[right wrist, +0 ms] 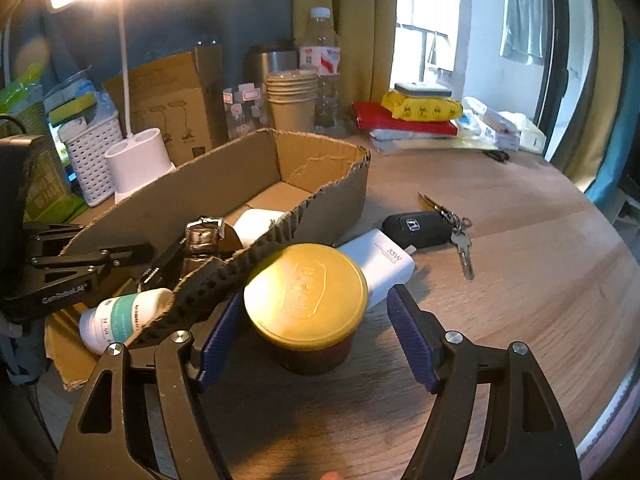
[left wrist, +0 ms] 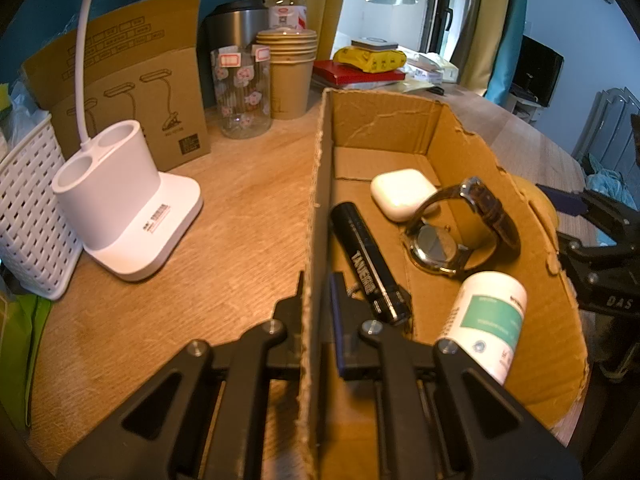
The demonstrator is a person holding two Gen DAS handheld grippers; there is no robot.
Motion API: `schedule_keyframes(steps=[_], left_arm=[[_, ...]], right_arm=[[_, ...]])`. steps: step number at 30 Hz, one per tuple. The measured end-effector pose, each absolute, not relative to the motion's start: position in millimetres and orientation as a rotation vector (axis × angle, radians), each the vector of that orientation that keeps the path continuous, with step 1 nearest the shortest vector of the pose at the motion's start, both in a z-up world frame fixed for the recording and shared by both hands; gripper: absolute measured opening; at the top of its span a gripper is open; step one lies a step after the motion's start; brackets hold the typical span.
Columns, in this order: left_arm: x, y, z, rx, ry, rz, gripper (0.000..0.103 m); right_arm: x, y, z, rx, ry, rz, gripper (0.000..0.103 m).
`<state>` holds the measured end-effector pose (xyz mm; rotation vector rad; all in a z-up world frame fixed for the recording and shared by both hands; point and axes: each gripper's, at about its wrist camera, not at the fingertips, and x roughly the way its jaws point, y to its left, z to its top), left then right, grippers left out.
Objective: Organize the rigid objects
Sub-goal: 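Grasp the yellow-lidded jar by its body with the right gripper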
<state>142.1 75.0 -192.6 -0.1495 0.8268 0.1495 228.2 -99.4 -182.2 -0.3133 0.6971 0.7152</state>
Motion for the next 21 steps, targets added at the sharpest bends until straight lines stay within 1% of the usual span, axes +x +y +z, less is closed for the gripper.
schedule_keyframes(steps=[6,7,8,9,10,11,21], left_arm=[[142,75,-193,-0.150,0.827,0.149,0.010],[142,75,-193,-0.150,0.827,0.149,0.010],[142,75,-193,-0.150,0.827,0.149,0.010],[142,75,-193,-0.149,0.827,0.149,0.010],[142,75,-193,-0.149,0.827,0.149,0.010],[142,75,-193,-0.150,0.827,0.149,0.010],[142,75,-193,-0.150,0.827,0.149,0.010]], right_arm=[[234,-100,-186,-0.286,0.723,0.698,0.075],[233,-100,-186,-0.288,0.724,0.702,0.072],[232,-99,-187,-0.287,0.725,0.709,0.066],[231,-97,-187,-0.289,0.727,0.715,0.062],[230,-96,-187,-0.296,0.723,0.711,0.059],[229,-94,-188,-0.309,0.718,0.701,0.058],[222,-92,-185,-0.320,0.702,0.690,0.057]])
